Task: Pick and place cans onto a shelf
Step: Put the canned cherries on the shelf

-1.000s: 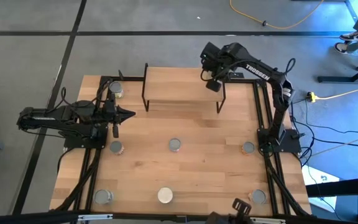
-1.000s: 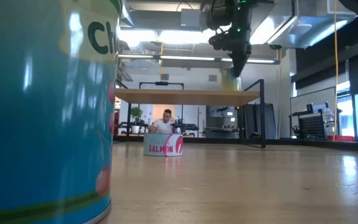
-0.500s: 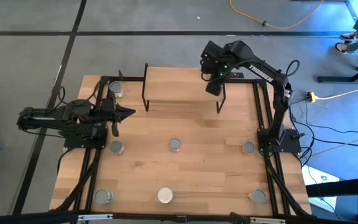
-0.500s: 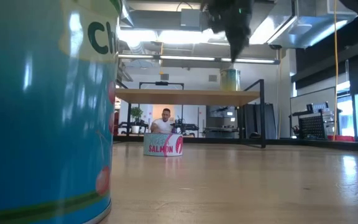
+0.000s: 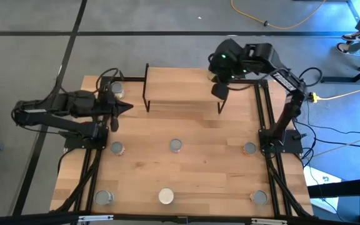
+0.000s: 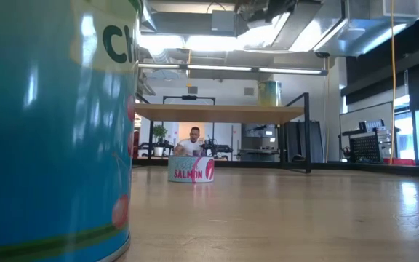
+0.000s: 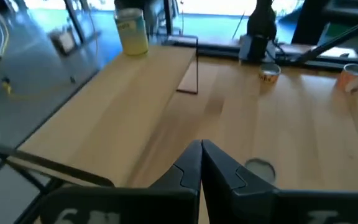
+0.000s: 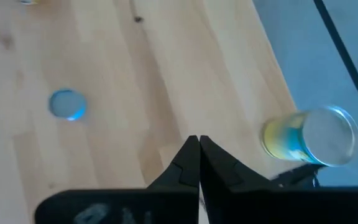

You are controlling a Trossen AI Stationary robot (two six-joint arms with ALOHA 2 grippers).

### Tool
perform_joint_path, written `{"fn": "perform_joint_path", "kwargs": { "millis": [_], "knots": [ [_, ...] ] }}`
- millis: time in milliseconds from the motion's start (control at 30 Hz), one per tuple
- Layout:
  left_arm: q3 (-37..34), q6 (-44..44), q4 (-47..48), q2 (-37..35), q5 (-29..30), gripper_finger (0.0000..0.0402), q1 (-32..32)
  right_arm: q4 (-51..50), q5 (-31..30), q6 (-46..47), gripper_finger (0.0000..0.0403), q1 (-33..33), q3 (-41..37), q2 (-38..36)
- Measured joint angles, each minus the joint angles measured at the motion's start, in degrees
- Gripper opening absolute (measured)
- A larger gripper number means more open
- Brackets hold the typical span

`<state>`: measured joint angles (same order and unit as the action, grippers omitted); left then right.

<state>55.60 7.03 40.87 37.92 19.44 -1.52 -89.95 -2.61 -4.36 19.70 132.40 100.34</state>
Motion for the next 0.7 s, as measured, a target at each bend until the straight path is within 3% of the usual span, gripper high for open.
{"fn": "perform_joint_path", "kwargs": {
  "millis": [133, 267, 533, 700],
  "knots": [
    [8.67, 7.93, 10.21, 6.53, -1.37, 0.0, 0.0, -0.01, -0.7, -0.35, 0.0004, -2.29, 0.2, -3.18],
    [13.14, 16.5, 14.98, 10.97, -9.95, 0.0, -0.02, -0.07, -4.35, -0.62, 0.0005, -4.42, 0.24, -6.62],
    [12.47, 34.78, 15.7, 16.82, -27.56, 0.0028, -0.66, -0.07, -7.5, -3.56, 0.0006, -5.64, 0.28, -13.31],
    [11.25, 34.56, 12.38, 22.88, -34.8, 0.005, -4.65, -0.07, -7.43, -3.92, 0.0006, -5.64, 0.28, -15.88]
  ]
}}
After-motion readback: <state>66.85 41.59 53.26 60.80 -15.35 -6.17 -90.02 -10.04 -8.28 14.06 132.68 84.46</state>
